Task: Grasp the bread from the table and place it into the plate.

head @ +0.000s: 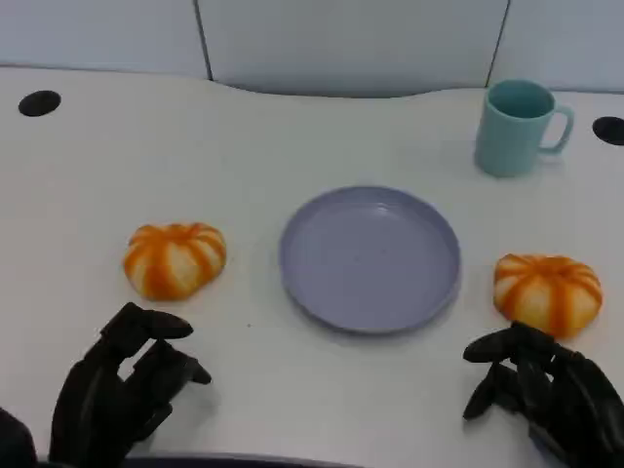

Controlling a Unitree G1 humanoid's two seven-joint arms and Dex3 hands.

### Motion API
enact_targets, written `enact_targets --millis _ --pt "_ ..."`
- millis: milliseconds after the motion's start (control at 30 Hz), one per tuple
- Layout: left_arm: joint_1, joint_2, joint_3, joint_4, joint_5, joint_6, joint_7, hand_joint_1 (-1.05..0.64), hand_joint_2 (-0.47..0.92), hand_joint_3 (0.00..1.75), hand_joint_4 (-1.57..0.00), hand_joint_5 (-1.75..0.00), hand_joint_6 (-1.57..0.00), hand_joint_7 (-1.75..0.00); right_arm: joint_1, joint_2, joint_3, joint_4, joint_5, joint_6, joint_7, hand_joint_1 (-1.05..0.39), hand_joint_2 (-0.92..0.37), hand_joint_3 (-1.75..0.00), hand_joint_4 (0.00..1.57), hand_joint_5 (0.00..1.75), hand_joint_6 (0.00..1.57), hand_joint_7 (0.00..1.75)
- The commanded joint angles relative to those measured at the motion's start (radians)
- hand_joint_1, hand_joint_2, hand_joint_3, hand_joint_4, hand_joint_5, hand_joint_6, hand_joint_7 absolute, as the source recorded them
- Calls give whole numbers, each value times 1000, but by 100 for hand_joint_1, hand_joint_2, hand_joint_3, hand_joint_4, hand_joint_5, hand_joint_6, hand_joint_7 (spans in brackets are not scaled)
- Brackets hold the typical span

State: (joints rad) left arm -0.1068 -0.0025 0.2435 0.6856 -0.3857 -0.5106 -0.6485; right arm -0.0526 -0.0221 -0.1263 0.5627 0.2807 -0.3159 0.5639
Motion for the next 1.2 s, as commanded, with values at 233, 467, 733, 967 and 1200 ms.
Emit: enact_targets --millis 233,467,733,967,1200 --pt "22 22 -2 -19 29 -24 24 -53 92 10 -33 -173 -29 -142 11 -9 -5 -12 8 1 -3 -41 -92 -37 62 154 64 109" --pt "37 85 -45 -82 212 -186 107 -42 92 12 -18 -165 -22 -140 18 -6 2 -19 3 3 -17 -42 -92 -37 63 153 65 109" --pt "46 212 -108 -232 655 -303 420 -55 92 8 -19 -131 -36 -76 25 -2 8 -45 3 27 -32 -41 -92 -39 62 154 63 110" --pt "67 313 -150 -431 939 -243 601 -63 92 11 -8 -106 -38 -38 19 1 5 -26 6 16 -22 -41 -92 -39 62 155 63 111" --pt "68 390 -191 -597 1125 -91 663 -66 92 13 -9 -52 -38 -3 21 3 6 -28 4 22 -26 -41 -92 -37 63 155 64 110"
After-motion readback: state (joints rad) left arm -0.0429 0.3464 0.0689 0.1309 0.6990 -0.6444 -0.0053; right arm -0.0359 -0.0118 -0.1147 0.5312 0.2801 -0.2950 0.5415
